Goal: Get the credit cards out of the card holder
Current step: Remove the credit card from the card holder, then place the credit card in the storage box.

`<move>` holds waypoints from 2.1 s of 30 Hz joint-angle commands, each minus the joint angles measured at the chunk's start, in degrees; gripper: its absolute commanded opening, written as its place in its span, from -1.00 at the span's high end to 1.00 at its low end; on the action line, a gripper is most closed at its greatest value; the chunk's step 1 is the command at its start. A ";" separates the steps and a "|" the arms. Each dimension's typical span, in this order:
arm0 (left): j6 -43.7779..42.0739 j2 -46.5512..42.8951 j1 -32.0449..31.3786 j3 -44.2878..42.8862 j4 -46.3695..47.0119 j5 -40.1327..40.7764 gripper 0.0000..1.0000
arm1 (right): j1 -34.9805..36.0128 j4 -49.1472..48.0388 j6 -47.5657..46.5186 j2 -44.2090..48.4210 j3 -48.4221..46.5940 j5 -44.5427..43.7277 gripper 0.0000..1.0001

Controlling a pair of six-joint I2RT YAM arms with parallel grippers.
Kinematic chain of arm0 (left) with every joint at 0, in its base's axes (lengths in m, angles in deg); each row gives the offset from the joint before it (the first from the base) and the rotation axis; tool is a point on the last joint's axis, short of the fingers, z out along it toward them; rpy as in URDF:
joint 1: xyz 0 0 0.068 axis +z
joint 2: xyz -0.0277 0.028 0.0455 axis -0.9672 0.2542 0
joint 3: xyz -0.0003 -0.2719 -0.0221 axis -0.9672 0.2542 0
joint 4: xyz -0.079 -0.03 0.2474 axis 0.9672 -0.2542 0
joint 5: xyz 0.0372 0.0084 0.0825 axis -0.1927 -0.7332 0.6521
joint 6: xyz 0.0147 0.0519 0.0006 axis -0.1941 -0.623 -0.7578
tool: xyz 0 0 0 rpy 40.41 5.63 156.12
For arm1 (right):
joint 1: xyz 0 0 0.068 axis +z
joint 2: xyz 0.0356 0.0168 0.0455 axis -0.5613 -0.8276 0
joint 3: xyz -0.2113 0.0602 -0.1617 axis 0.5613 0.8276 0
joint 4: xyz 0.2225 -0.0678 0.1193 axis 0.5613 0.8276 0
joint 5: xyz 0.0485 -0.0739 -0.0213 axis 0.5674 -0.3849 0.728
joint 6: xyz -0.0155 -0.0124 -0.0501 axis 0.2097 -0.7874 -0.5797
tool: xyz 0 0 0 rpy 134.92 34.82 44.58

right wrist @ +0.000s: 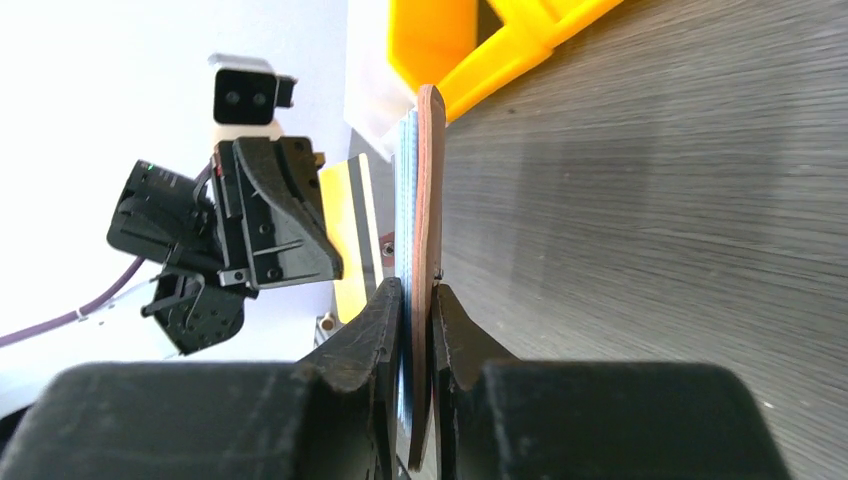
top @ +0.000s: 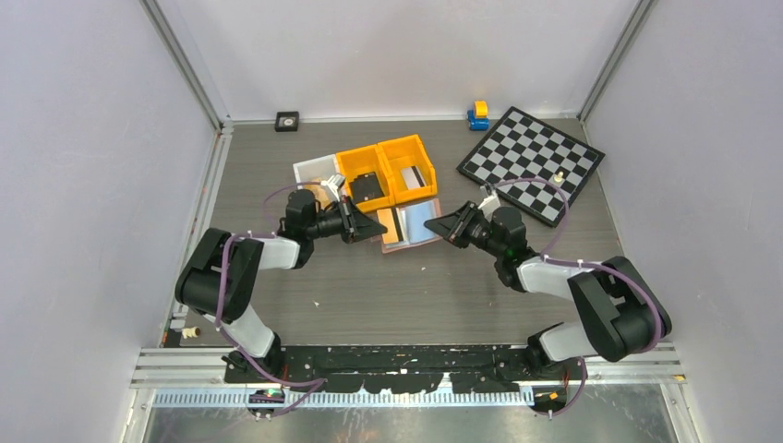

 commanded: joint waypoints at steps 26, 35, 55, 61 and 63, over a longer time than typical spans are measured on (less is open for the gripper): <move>-35.56 -16.44 2.90 -22.93 -63.46 36.47 1.00 | -3.73 19.19 -6.52 13.72 0.77 -14.94 0.99; -37.67 -7.31 6.25 -34.24 -69.66 40.68 1.00 | -3.73 20.53 -7.54 16.14 1.02 -16.01 0.99; -35.70 11.35 16.33 -46.15 -70.62 30.10 1.00 | -3.73 19.39 -7.03 14.60 0.91 -15.14 0.99; -35.32 13.95 17.14 -47.69 -72.03 29.62 0.84 | -3.78 19.91 -7.28 15.93 1.31 -16.18 0.99; -35.27 13.81 17.14 -47.82 -72.64 29.96 0.65 | -3.73 19.94 -7.26 15.83 1.24 -16.07 0.99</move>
